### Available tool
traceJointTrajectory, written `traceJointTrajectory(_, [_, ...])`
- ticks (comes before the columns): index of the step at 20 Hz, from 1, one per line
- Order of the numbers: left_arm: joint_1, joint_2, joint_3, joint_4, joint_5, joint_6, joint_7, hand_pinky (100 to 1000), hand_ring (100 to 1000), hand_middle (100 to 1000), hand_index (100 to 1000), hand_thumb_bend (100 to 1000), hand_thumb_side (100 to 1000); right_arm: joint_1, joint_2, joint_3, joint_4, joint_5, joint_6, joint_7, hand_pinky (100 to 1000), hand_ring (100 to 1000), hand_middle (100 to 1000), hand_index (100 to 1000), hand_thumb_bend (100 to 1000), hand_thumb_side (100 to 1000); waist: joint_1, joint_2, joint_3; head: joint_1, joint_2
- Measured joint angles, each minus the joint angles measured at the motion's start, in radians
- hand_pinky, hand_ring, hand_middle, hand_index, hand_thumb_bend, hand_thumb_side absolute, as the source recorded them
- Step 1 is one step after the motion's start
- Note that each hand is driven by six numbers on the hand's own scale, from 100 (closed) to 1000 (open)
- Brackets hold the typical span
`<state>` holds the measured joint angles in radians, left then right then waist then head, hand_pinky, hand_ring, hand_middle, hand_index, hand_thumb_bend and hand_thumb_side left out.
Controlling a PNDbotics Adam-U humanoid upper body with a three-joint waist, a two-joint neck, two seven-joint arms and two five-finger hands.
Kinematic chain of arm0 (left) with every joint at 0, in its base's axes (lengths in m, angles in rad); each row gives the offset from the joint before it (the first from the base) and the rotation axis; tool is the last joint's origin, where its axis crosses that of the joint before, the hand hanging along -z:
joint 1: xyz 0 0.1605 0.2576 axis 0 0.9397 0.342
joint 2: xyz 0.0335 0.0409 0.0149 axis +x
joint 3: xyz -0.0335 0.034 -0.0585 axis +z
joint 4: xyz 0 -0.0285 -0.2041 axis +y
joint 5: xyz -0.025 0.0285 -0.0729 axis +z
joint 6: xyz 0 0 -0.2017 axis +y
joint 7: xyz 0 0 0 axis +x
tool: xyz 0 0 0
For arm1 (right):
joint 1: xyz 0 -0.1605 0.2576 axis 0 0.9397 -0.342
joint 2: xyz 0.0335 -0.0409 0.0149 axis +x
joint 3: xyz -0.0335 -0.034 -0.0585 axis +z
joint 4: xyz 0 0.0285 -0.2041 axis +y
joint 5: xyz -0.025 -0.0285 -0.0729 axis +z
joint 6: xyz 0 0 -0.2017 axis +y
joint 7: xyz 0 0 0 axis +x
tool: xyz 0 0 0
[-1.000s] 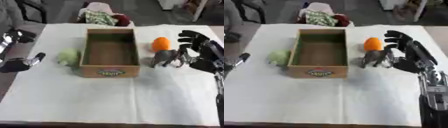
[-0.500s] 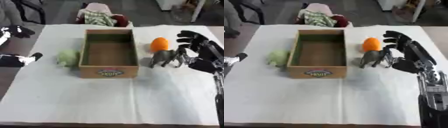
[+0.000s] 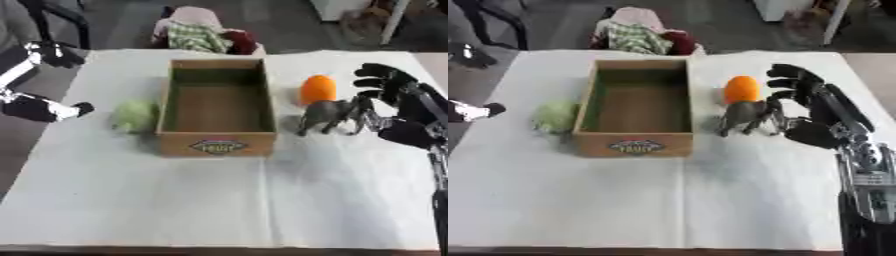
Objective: Pick up objects on the table and place them in the box.
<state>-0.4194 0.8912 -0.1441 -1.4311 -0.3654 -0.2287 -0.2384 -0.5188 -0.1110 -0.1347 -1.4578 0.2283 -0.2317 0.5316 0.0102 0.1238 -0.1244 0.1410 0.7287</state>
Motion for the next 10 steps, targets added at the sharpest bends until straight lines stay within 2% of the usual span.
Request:
traceJointTrajectory(5, [-0.084,-0.066,-0.039,0.119,-0.078,-0.053,-0.053,778,750,721,805,596,359,0.0,0.0,0.0,0.004,0.0,-0.001,0.001,800,846,839,920,100,163,0.0,0.003,-0.004,0.006,0.0])
traceJointTrajectory(10, [-0.135,-0.132,-0.057,0.207,-0.157,-0.091,-0.079,778,750,721,805,602,361,0.0,0.0,0.001,0.007,0.0,-0.001,0.002,800,845,838,919,100,164,0.0,0.004,-0.005,0.008,0.0])
